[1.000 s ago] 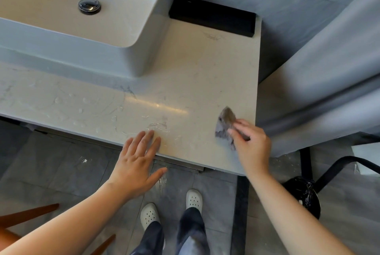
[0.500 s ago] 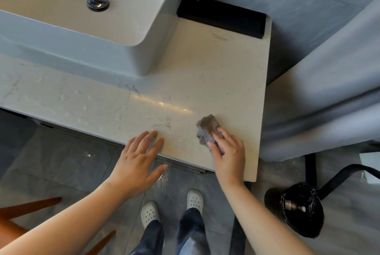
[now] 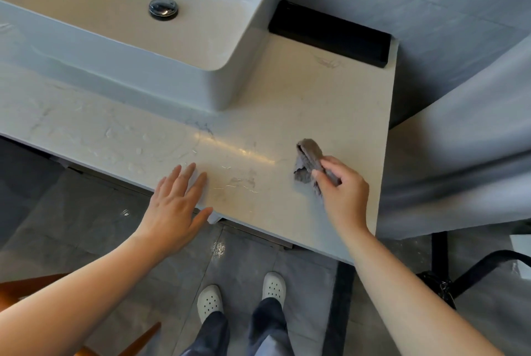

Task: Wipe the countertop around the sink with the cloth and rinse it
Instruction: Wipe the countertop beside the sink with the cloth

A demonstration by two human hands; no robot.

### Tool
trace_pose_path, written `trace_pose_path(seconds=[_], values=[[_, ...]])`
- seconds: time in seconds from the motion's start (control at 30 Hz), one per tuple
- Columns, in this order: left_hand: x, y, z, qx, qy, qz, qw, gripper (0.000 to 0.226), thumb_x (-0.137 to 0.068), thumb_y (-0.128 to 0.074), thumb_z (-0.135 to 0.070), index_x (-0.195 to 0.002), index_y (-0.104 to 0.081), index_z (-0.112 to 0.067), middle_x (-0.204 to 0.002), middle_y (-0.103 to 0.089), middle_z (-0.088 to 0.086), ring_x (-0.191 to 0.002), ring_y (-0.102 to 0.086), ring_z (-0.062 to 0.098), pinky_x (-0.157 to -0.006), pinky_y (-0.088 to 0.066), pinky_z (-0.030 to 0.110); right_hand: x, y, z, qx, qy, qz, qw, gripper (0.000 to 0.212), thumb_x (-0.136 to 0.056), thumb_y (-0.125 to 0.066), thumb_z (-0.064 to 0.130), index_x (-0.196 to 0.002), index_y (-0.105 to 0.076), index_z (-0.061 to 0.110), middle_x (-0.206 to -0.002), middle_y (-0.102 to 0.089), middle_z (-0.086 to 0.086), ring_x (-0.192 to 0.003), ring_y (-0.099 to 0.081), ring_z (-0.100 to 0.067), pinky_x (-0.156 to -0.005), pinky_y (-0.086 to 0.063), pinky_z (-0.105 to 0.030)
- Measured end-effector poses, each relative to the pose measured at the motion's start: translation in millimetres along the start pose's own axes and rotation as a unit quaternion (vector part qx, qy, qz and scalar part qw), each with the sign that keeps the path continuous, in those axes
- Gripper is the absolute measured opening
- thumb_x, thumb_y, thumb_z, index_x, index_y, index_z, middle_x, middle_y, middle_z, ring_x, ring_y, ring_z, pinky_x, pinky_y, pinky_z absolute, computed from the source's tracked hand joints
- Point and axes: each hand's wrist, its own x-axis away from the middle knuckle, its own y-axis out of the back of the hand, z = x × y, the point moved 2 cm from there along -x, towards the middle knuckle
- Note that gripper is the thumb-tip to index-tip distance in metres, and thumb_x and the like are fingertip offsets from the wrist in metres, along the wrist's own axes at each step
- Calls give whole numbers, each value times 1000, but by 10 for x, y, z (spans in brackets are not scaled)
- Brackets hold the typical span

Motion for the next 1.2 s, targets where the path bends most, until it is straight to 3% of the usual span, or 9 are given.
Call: trace_pose_path(seconds=[0.1,0.2,0.57,0.67,0.77,0.97,1.2], values=[[-10,-27,100,-11,0,16,1000,84,-83,-15,-68,-151,-17,-18,-159,-8,8,-146,-4,31,-117,-10,47,-319,-143,-141,84,4,12,996,32,-82,-71,10,-113,-68,6,-122,-65,-7,-111,-61,-20,-95,-46,-25],[-28,-8,160,-20,-9,24,999,84,-83,-19,-68,-149,-25,-17,-157,-17,7,-144,-13,32,-115,-16,47,-312,-302,-233,103,-20,4,995,30,-82,-71,14,-112,-69,8,-125,-64,-8,-110,-61,-26,-95,-48,-31],[-37,-2,247,2,-24,25,999,77,-85,-18,-67,-149,-24,-24,-158,-15,2,-145,-10,26,-115,-12,43,788,-843,125,108,62,58,991,31,-80,-73,13,-110,-71,18,-118,-67,6,-100,-56,-18,-85,-40,-18],[-37,1,275,0,-28,24,999,76,-86,-18,-66,-149,-23,-26,-158,-15,0,-145,-11,25,-115,-12,43,939,-905,219,79,40,86,992,28,-80,-73,12,-107,-73,20,-114,-65,14,-101,-57,-14,-85,-44,-16],[-36,26,294,-2,-31,21,999,74,-85,-15,-65,-150,-22,-28,-158,-13,-3,-145,-8,22,-115,-9,40,890,-848,319,16,-15,104,994,28,-79,-73,10,-105,-73,20,-108,-62,20,-103,-62,-8,-90,-51,-24],[-35,26,312,-1,-40,14,999,73,-86,-18,-64,-149,-25,-27,-158,-16,-2,-144,-11,22,-112,-5,35,210,-702,441,-4,-2,4,1000,27,-80,-71,8,-107,-72,11,-114,-69,0,-101,-66,-14,-90,-52,-28],[-56,112,358,37,-55,5,998,76,-85,-19,-65,-148,-29,-24,-156,-22,-2,-143,-17,21,-114,-16,38,14,-1088,248,74,-8,-3,997,24,-80,-71,9,-104,-73,11,-118,-68,-2,-101,-61,-24,-87,-48,-28]])
